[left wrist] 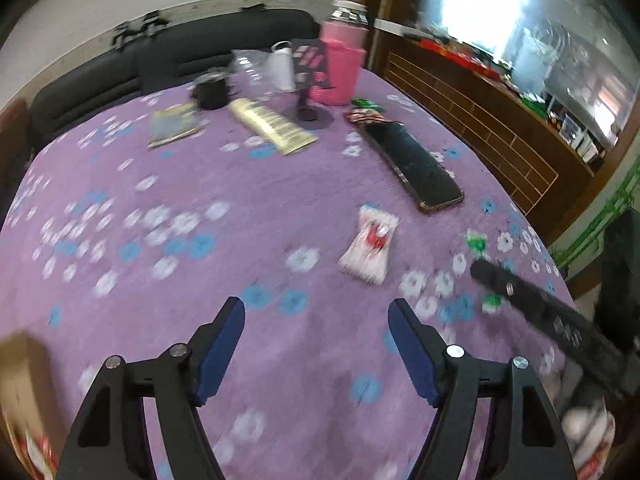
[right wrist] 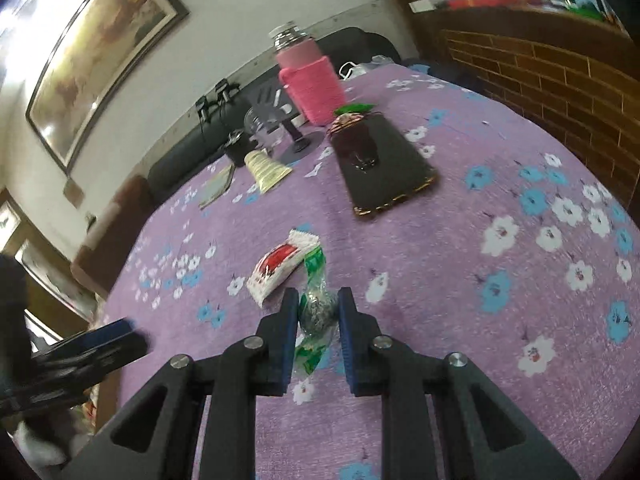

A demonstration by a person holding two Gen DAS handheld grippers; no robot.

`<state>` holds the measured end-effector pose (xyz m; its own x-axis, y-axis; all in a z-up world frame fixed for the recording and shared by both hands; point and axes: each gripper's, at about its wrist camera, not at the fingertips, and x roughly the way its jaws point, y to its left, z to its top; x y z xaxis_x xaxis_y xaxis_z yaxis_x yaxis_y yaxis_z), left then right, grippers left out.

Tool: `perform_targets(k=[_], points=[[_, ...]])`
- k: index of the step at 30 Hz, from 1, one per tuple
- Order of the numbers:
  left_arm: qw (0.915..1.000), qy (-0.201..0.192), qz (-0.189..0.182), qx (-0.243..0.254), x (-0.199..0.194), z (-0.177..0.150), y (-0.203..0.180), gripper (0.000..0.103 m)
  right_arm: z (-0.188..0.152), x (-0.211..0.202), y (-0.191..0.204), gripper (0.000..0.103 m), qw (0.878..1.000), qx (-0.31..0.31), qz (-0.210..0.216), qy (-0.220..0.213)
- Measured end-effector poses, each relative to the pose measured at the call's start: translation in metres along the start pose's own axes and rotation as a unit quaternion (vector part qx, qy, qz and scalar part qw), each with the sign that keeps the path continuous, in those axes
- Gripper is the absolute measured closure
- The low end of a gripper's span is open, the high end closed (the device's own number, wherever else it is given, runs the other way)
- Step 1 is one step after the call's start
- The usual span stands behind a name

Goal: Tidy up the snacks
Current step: 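Grasp a clear green packet with the right gripper while the left grasps a red-white packet, then carry both packets over the cardboard tray and open both grippers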

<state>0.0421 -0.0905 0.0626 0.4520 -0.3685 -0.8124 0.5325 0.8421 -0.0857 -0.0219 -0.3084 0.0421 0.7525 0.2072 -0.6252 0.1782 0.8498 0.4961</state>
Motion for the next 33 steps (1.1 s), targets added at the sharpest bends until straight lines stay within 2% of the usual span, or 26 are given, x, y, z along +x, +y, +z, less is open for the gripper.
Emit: perform_targets(k=[5,10,11,12,14,17,21,26,30,33], points=[[0.9991,0.015,0.011,0.039,0.039,0.027,-0.029,0.026,0.001,-0.003,-0.008,0.084,1.000,0.024,0.015,0.003],[0.9971,0.030,0.039,0.058,0.070,0.038,-0.040,0.028,0.003,-0.008,-0.015,0.084,0.999,0.044,0.028,0.000],[0.9966,0.036,0.037,0.063,0.076,0.038,-0.042,0.037,0.003,-0.008,-0.015,0.084,0.998,0.047,0.030,0.001],[0.9962,0.042,0.035,0.067,0.081,0.038,-0.043,0.054,0.003,-0.007,-0.015,0.084,0.998,0.048,0.031,0.002],[0.9947,0.057,0.038,0.077,0.090,0.038,-0.047,0.072,0.003,-0.006,-0.014,0.084,0.998,0.046,0.032,0.004],[0.9945,0.051,0.041,0.082,0.087,0.036,-0.051,0.074,0.002,-0.004,-0.012,0.084,0.999,0.040,0.029,0.005],[0.9969,0.032,0.038,0.061,0.066,0.032,-0.045,0.074,0.001,-0.003,-0.011,0.084,0.999,0.035,0.025,0.006],[0.9996,-0.004,0.019,0.022,0.011,0.018,-0.025,0.074,0.000,-0.001,-0.007,0.084,1.000,0.021,0.021,0.006],[0.9990,-0.033,-0.009,-0.029,-0.041,-0.006,-0.002,0.074,-0.002,-0.003,-0.001,0.084,1.000,0.005,0.020,-0.002],[0.9964,-0.060,-0.008,-0.059,-0.084,-0.035,0.019,0.074,-0.005,-0.004,0.006,0.084,1.000,-0.015,0.017,-0.008]])
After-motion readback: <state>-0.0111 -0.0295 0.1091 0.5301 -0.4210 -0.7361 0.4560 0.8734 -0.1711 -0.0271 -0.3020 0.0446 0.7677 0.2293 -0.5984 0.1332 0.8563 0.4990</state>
